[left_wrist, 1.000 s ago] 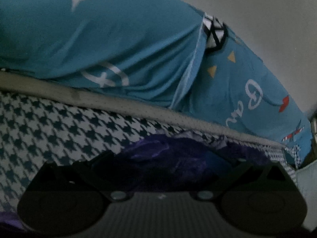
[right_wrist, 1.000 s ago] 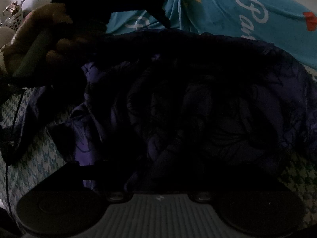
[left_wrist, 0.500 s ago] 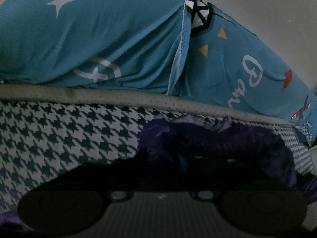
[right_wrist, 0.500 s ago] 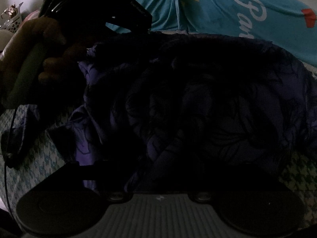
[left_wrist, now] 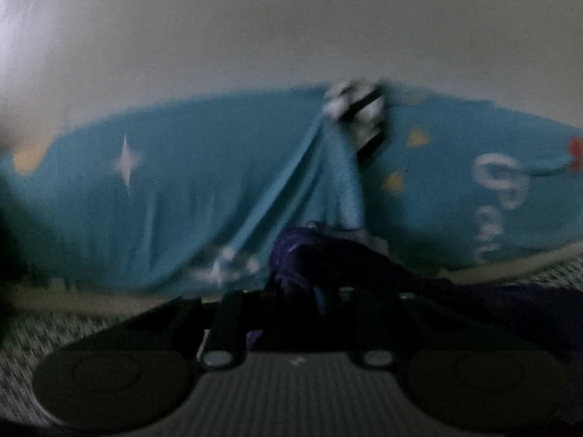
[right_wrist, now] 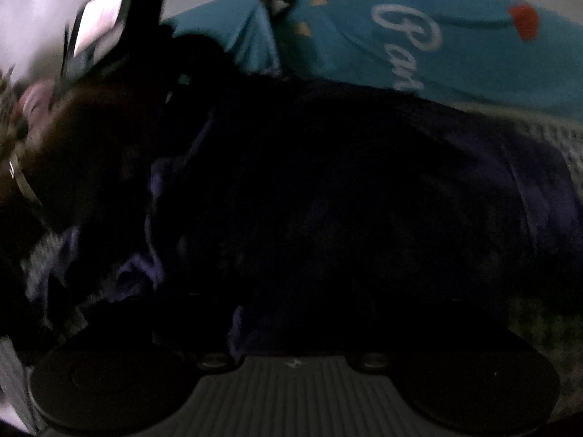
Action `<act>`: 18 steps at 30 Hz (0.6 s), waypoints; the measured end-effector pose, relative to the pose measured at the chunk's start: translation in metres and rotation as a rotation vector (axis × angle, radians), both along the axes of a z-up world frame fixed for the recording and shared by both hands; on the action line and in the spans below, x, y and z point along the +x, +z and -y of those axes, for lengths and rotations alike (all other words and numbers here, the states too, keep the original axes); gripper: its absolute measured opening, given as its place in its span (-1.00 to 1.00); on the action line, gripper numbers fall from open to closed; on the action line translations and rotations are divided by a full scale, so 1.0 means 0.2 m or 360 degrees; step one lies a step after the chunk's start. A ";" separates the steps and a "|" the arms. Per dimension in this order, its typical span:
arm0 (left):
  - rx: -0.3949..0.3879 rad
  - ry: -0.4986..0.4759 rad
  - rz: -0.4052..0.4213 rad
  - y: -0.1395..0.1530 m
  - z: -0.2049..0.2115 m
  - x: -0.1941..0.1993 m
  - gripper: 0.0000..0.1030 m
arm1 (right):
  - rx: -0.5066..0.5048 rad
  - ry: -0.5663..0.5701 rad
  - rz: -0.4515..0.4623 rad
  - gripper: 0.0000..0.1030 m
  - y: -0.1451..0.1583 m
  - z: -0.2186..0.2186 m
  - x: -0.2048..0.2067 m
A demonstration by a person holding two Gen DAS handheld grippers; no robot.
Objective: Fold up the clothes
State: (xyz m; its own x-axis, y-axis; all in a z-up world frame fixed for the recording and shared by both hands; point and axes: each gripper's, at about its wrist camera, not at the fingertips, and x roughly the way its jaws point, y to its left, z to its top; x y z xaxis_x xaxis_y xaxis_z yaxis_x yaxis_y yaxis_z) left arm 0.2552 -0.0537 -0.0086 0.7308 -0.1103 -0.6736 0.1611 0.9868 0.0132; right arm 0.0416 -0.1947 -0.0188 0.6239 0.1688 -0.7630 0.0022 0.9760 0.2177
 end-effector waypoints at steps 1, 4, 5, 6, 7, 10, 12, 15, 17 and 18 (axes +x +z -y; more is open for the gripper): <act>-0.0027 0.0028 -0.0053 -0.03 -0.02 0.03 -0.62 | 0.0018 -0.0017 -0.0009 0.28 0.00 0.02 0.01; -0.0117 0.0097 -0.0115 -0.05 -0.09 0.04 -0.29 | 0.0037 -0.0069 0.0006 0.28 0.02 0.07 0.03; -0.0151 0.0114 -0.0119 -0.04 -0.12 0.03 -0.13 | 0.0038 -0.0082 0.0018 0.28 0.03 0.09 0.04; -0.0167 0.0114 -0.0112 -0.02 -0.13 0.01 0.03 | 0.0036 -0.0092 0.0034 0.28 0.04 0.11 0.04; -0.0167 0.0101 -0.0096 0.01 -0.14 -0.01 0.11 | 0.0034 -0.0106 0.0052 0.28 0.06 0.13 0.04; -0.0193 0.0063 -0.0032 0.11 -0.16 -0.09 0.52 | 0.0026 -0.0148 0.0122 0.28 0.08 0.18 0.05; -0.0214 0.0036 0.0000 0.18 -0.18 -0.16 0.58 | 0.0015 -0.0180 0.0176 0.28 0.10 0.21 0.07; -0.0209 0.0032 0.0013 0.26 -0.21 -0.29 0.67 | 0.0017 -0.0203 0.0252 0.28 0.13 0.28 0.10; -0.0214 0.0019 -0.0008 0.28 -0.23 -0.37 0.69 | 0.0048 -0.0237 0.0296 0.28 0.16 0.35 0.12; -0.0218 0.0015 -0.0021 0.28 -0.24 -0.41 0.70 | 0.0066 -0.0268 0.0319 0.28 0.17 0.38 0.13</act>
